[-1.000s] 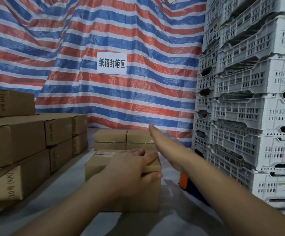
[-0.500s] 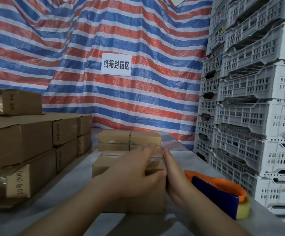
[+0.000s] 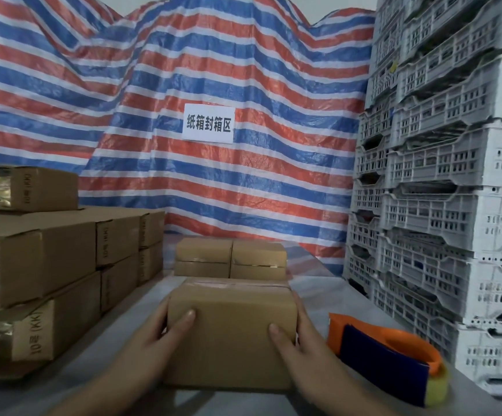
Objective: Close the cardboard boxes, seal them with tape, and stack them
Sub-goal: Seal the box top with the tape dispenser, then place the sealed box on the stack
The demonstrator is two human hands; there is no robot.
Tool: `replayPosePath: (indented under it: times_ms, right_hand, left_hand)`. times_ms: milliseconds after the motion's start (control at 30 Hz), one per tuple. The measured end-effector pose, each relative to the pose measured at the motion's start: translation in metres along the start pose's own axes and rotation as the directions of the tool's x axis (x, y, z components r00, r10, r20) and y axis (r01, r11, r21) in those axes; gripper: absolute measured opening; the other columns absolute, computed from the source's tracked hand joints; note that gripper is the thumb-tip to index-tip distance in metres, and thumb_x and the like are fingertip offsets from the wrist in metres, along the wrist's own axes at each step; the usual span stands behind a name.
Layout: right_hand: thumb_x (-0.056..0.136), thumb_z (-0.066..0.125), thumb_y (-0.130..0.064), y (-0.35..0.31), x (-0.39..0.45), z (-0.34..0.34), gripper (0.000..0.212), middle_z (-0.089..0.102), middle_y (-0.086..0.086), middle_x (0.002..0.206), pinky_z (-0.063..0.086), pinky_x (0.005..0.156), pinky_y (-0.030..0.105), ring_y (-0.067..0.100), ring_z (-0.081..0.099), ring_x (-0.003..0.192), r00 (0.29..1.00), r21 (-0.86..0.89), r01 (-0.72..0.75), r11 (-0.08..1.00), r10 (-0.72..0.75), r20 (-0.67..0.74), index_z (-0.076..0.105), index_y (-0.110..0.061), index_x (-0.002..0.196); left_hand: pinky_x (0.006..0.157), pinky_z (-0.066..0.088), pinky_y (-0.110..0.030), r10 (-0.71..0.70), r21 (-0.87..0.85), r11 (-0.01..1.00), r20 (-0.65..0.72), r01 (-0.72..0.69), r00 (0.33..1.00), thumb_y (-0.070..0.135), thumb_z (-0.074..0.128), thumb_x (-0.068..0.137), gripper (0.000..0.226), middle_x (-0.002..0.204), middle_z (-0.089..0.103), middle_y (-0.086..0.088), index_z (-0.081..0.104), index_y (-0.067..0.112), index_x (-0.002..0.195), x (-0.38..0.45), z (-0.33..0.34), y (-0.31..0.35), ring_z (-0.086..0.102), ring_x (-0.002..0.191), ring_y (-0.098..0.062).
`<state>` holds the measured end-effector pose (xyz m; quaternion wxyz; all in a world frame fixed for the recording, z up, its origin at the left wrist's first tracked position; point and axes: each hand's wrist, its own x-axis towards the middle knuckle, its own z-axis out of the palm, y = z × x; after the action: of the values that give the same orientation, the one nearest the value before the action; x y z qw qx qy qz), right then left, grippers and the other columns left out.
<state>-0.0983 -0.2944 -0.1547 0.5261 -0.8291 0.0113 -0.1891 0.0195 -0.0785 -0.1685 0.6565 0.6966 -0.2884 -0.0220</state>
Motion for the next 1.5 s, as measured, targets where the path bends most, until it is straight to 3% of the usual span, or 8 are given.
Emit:
replayPosePath:
  times_ms: [167,333,567,833,1033,1200,1300,1500]
  right_hand:
    - [0.082,0.044,-0.061,-0.001,0.006,0.002,0.071,0.046,-0.014,0.141,0.046,0.101,0.027,0.001,0.050,0.121,0.999,-0.021,-0.015,1.000,0.014,-0.049,0.013,-0.053,0.145]
    - [0.099,0.042,-0.052,-0.010,0.036,-0.013,0.025,0.056,-0.023,0.106,0.045,0.075,0.020,-0.006,0.052,0.094,0.951,0.044,-0.015,0.999,0.027,-0.307,0.046,-0.045,0.122]
    - [0.098,0.044,-0.059,-0.045,0.101,-0.097,0.048,0.063,-0.004,0.122,0.049,0.100,0.044,0.021,0.061,0.109,0.841,0.031,0.052,0.998,-0.027,-0.540,0.056,-0.027,0.132]
    - [0.101,0.037,-0.059,0.013,0.175,-0.193,0.071,0.057,0.019,0.137,0.047,0.105,0.049,0.036,0.058,0.118,0.838,-0.008,-0.274,0.962,0.235,-0.492,0.047,-0.002,0.142]
    - [0.102,0.052,-0.034,0.088,0.195,-0.220,0.032,0.069,0.006,0.054,0.050,0.038,0.026,0.019,0.067,0.046,0.809,0.091,-0.463,0.882,0.462,-0.363,0.061,-0.010,0.083]
    - [0.097,0.050,-0.059,0.121,0.228,-0.247,0.050,0.075,0.015,0.085,0.056,0.082,0.054,0.035,0.068,0.088,0.710,0.161,-0.618,0.769,0.634,-0.307,0.065,-0.011,0.101]
    - [0.102,0.043,-0.049,0.141,0.249,-0.255,0.048,0.070,0.019,0.117,0.051,0.099,0.055,0.036,0.067,0.109,0.748,0.241,-0.571,0.785,0.618,-0.241,0.066,-0.012,0.121]
    - [0.099,0.050,-0.022,0.177,0.280,-0.259,0.028,0.072,0.017,0.091,0.055,0.083,0.044,0.031,0.067,0.084,0.824,0.263,-0.419,0.869,0.486,-0.292,0.066,-0.006,0.115]
  left_hand:
    - [0.095,0.049,-0.037,-0.031,-0.073,0.997,-0.081,0.025,0.996,0.061,0.063,0.073,0.046,0.114,0.069,0.020,0.058,0.061,0.118,0.011,0.011,-0.010,0.062,0.109,-0.005]
    - [0.068,0.044,-0.024,0.041,0.036,0.999,-0.237,-0.033,0.971,0.057,0.052,0.089,0.022,0.095,0.066,0.018,0.061,0.042,0.102,0.037,0.037,0.027,0.060,0.092,-0.002]
    - [0.059,0.036,-0.026,0.054,0.013,0.999,-0.274,-0.052,0.960,0.056,0.047,0.096,0.027,0.088,0.051,0.013,0.047,0.031,0.106,0.133,0.102,0.095,0.050,0.078,-0.007]
    - [0.078,0.043,-0.035,-0.128,0.194,0.968,-0.157,0.158,0.979,0.053,0.042,0.099,0.055,0.106,0.058,-0.005,0.049,0.009,0.131,0.234,0.193,0.067,0.051,0.082,-0.019]
    - [0.081,0.056,-0.035,-0.294,0.086,0.954,0.094,0.286,0.951,0.036,0.052,0.098,0.034,0.109,0.067,-0.011,0.059,0.009,0.118,0.271,0.247,0.004,0.066,0.093,-0.023]
    - [0.060,0.045,-0.026,-0.219,0.280,0.944,0.148,0.172,0.964,0.034,0.053,0.093,0.019,0.087,0.064,-0.004,0.058,0.021,0.080,0.298,0.262,-0.017,0.059,0.076,-0.015]
    - [0.063,0.042,-0.029,-0.021,0.705,0.697,0.199,-0.128,0.980,0.046,0.030,0.101,0.044,0.083,0.063,-0.004,0.060,0.021,0.080,0.318,0.272,-0.032,0.056,0.074,-0.013]
    - [0.108,0.033,-0.043,0.184,0.947,0.182,0.231,-0.264,0.955,0.049,0.015,0.103,0.065,0.132,0.058,-0.018,0.064,0.013,0.123,0.362,0.282,-0.040,0.046,0.129,-0.033]
